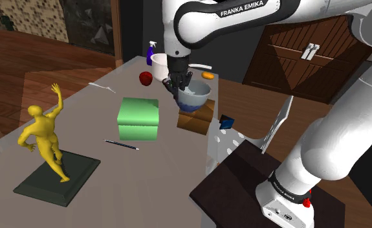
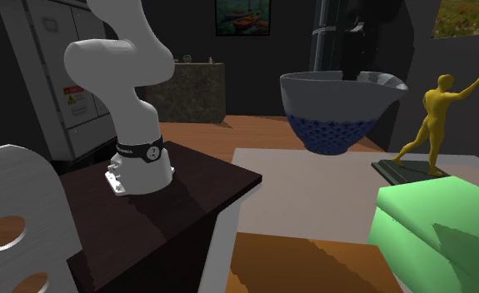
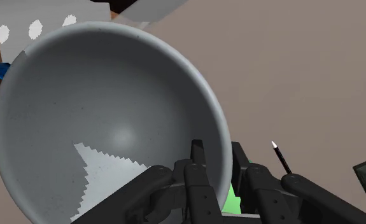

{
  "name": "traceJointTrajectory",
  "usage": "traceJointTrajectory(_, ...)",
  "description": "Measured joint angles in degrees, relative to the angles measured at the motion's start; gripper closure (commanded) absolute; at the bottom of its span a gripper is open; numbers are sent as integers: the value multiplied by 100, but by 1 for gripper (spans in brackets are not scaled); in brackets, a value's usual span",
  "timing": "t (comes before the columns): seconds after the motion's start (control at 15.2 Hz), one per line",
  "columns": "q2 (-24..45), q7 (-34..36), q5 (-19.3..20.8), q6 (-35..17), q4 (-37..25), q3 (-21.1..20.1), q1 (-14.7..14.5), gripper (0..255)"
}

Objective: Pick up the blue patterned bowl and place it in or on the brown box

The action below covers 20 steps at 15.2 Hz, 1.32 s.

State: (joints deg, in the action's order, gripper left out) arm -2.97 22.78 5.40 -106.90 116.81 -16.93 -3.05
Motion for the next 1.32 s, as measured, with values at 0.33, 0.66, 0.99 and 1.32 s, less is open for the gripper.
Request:
traceJointTrajectory(0.33,49,-726,119,48,-172,400,366,255)
traceJointTrajectory(0.66,216,-1316,228,39,-397,718,670,255)
traceJointTrajectory(0.99,573,-1961,330,121,-923,1048,1005,255)
traceJointTrajectory(1.32,709,-2010,367,-168,-776,1094,1053,255)
